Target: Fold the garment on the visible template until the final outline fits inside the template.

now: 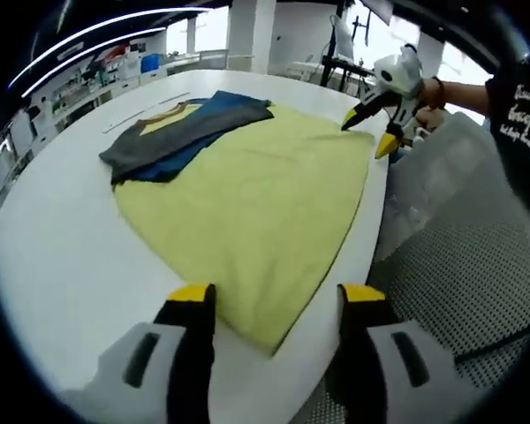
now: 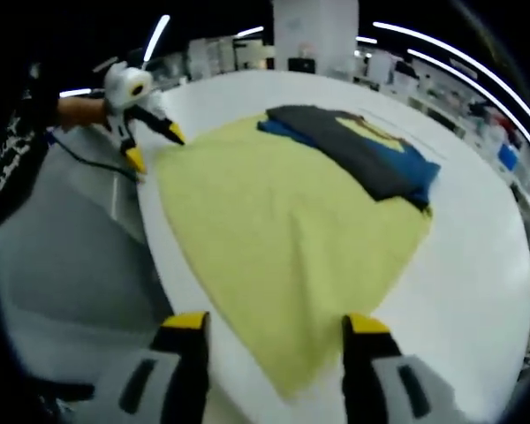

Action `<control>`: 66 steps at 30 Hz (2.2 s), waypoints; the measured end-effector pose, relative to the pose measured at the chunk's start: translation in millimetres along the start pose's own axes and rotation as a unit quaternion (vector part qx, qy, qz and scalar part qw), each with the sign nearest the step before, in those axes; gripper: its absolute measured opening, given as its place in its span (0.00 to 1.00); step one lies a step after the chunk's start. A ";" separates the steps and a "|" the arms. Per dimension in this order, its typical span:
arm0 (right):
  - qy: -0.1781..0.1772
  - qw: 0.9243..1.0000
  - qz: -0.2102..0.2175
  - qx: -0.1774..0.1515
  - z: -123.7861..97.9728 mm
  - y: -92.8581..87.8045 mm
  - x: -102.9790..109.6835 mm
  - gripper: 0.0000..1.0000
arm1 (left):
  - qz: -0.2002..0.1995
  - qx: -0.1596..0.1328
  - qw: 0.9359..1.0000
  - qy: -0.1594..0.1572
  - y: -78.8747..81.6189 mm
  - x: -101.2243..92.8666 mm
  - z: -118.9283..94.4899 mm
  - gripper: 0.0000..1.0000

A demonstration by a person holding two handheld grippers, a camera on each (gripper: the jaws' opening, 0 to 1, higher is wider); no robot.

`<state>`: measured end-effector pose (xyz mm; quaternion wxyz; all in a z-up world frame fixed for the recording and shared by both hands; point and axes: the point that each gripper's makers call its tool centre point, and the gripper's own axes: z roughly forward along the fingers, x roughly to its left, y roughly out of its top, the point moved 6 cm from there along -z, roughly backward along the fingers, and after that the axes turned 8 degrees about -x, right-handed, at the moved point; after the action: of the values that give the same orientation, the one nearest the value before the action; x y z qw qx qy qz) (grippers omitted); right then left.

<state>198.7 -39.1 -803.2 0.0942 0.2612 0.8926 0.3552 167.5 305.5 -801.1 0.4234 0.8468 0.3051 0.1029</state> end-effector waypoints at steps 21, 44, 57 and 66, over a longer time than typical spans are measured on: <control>-0.016 1.000 -0.011 -0.002 6.5 5.2 -13.9 0.23 | 0.046 0.017 0.998 0.028 2.5 -4.4 13.7 0.34; -0.021 0.998 0.037 -0.035 1.8 11.5 -25.0 0.00 | 0.017 0.004 0.998 0.065 15.8 11.5 3.9 0.00; -0.015 0.998 0.024 -0.048 -23.4 22.7 -1.5 0.00 | -0.001 0.003 0.996 0.086 19.7 2.3 -13.6 0.00; -0.013 0.998 0.028 -0.057 -36.6 24.0 14.5 0.00 | -0.018 0.009 0.996 0.092 21.0 -10.0 -25.6 0.00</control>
<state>183.1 -38.1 -759.8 0.1106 0.2852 0.8616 0.4050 157.6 306.6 -767.9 0.3882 0.8317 0.3589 0.1698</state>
